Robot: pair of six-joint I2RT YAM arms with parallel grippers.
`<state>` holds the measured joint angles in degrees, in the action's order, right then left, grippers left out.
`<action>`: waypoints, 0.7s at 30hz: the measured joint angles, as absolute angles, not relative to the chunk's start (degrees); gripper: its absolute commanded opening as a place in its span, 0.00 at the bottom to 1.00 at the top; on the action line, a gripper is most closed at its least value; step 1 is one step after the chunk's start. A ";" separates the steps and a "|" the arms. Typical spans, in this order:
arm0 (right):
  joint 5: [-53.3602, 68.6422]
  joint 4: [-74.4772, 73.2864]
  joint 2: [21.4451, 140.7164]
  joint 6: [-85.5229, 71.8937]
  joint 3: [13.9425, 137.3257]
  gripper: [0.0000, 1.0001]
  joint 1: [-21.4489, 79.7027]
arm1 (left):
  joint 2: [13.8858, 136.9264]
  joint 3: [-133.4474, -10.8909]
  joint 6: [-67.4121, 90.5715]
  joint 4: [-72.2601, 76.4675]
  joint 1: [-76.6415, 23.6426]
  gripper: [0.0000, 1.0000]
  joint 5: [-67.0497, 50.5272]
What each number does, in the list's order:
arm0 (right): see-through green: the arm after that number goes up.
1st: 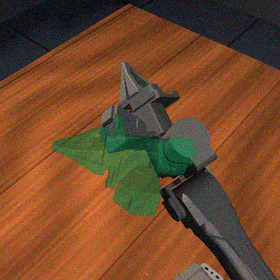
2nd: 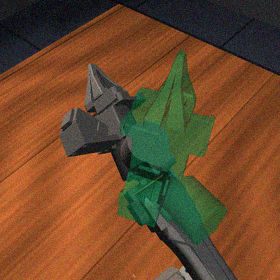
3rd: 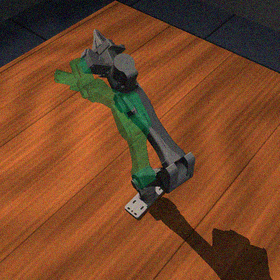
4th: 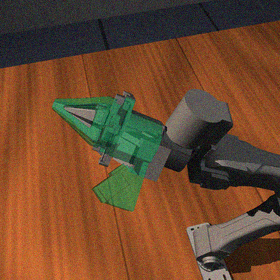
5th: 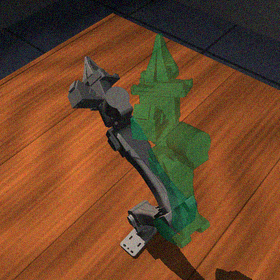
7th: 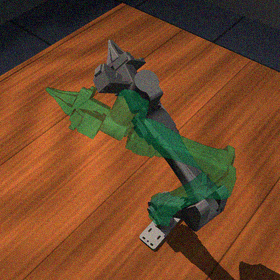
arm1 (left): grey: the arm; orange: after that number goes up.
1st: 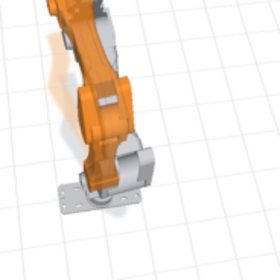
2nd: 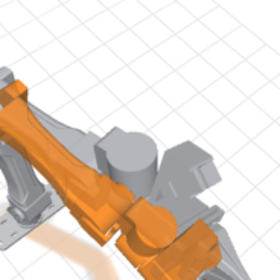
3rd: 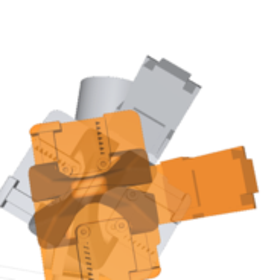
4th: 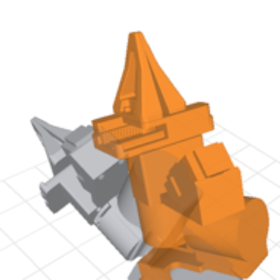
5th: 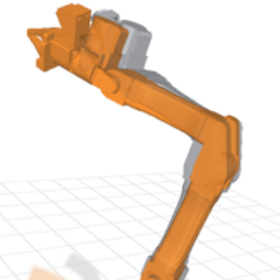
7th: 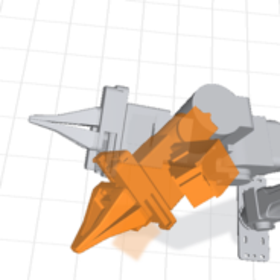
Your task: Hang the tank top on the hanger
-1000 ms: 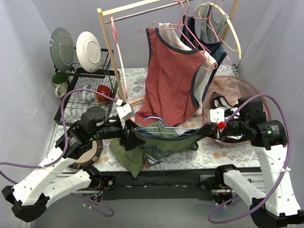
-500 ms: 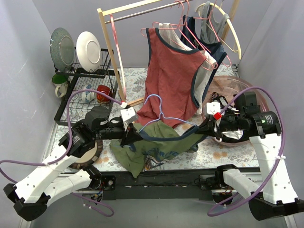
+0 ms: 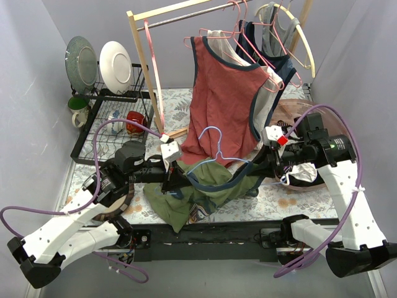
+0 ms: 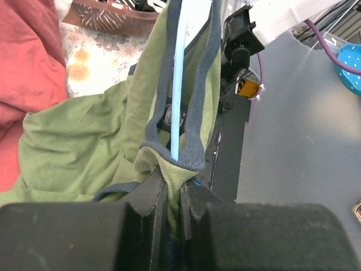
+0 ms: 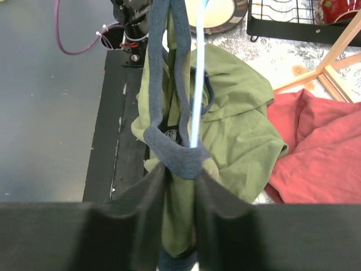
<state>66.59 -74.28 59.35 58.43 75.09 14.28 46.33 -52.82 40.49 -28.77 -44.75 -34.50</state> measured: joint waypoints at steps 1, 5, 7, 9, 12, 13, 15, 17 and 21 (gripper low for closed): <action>66.74 -74.00 59.46 58.30 75.07 0.12 14.44 | 46.33 -52.82 40.58 -28.47 -44.75 0.00 -34.57; 66.87 -72.84 59.48 56.55 74.37 0.01 14.66 | 46.06 -52.36 40.75 -27.75 -44.80 0.00 -34.76; 66.48 -72.18 59.44 55.31 74.17 0.01 14.76 | 45.71 -51.94 40.75 -27.68 -44.80 0.18 -34.11; 65.52 -71.00 59.02 53.52 74.30 0.01 14.83 | 45.39 -51.86 40.99 -27.29 -44.86 0.58 -32.99; 62.43 -69.06 57.63 49.04 75.53 0.01 15.09 | 44.53 -51.92 41.50 -26.09 -44.75 0.81 -29.04; 60.82 -67.88 56.86 47.44 76.03 0.01 15.16 | 44.10 -52.03 41.41 -26.11 -44.69 0.83 -27.59; 57.21 -65.43 55.02 43.75 76.90 0.01 14.70 | 43.11 -52.62 41.34 -26.65 -44.69 0.86 -24.88; 54.11 -63.31 53.49 40.21 77.45 0.01 13.82 | 42.04 -53.95 41.21 -27.92 -44.69 0.88 -22.24; 49.25 -58.67 52.90 33.34 78.15 0.01 12.47 | 39.81 -57.84 40.84 -31.64 -44.69 0.91 -17.80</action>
